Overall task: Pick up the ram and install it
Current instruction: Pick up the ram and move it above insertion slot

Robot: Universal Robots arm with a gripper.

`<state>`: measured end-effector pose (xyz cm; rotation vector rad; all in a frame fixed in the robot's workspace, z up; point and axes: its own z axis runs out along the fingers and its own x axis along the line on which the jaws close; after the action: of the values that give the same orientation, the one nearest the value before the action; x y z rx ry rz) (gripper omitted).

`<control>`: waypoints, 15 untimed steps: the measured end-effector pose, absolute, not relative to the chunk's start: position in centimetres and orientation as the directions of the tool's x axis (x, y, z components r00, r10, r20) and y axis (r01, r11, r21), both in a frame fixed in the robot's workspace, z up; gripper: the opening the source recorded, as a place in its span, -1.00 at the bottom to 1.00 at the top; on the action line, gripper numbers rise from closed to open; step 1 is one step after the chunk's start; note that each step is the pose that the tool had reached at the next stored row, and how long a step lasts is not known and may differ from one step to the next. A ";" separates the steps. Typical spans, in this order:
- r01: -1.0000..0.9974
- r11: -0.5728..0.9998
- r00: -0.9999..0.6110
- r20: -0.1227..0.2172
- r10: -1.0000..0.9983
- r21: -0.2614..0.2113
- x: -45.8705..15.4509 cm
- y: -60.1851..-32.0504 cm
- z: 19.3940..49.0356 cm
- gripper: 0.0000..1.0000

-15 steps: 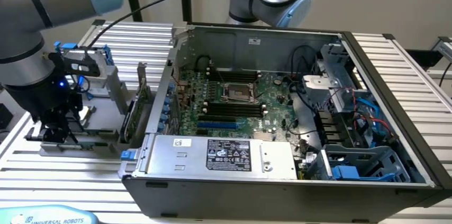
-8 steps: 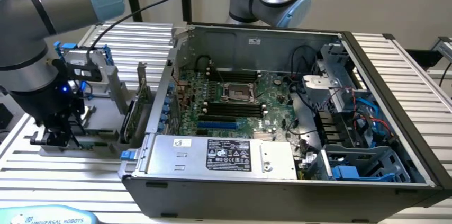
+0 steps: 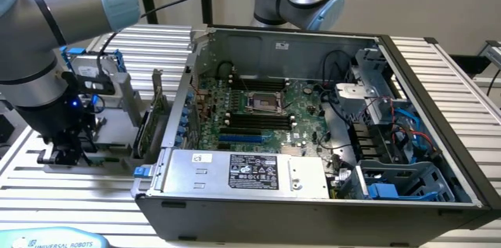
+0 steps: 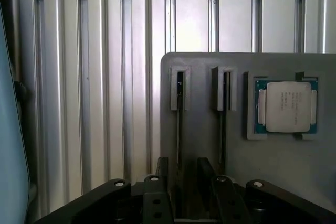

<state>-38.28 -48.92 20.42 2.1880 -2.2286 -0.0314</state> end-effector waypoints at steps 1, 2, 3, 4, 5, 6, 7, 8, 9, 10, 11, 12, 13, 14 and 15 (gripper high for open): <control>-0.999 0.018 -0.018 -0.001 -1.000 0.027 -38.3 -48.9 20.3 -0.27; -0.999 0.018 -0.018 0.000 -1.000 0.027 -38.3 -48.9 20.3 -0.27; -0.999 0.018 -0.018 0.001 -1.000 0.027 -38.3 -48.9 20.2 -0.27; -0.999 0.018 -0.018 0.002 -1.000 0.027 -38.3 -48.9 20.1 -0.27; -0.999 0.018 -0.018 0.003 -1.000 0.027 -38.3 -48.9 20.1 -0.27; -0.999 0.019 -0.018 0.005 -1.000 0.027 -38.3 -48.9 20.0 -0.27; -0.999 0.019 -0.018 0.007 -1.000 0.027 -38.3 -48.9 20.0 -0.27; -0.999 0.019 -0.018 0.010 -1.000 0.027 -38.3 -48.9 19.9 -0.27; -0.999 0.019 -0.018 0.013 -1.000 0.027 -38.3 -48.9 19.8 -0.27; -0.999 0.019 -0.018 0.017 -1.000 0.027 -38.3 -48.9 19.8 -0.27; -0.999 0.019 -0.018 0.022 -1.000 0.027 -38.3 -48.9 19.7 -0.27; -0.999 0.019 -0.018 0.025 -1.000 0.027 -38.3 -48.9 19.7 -0.27; -0.999 0.019 -0.018 0.027 -0.999 0.027 -38.3 -48.9 19.6 -0.27; -0.999 0.019 -0.018 0.027 -0.999 0.027 -38.3 -48.9 19.6 -0.27; -0.999 0.019 -0.018 0.027 -0.999 0.027 -38.3 -48.9 19.6 -0.27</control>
<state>-38.29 -48.85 19.58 2.1737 -2.2147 0.0000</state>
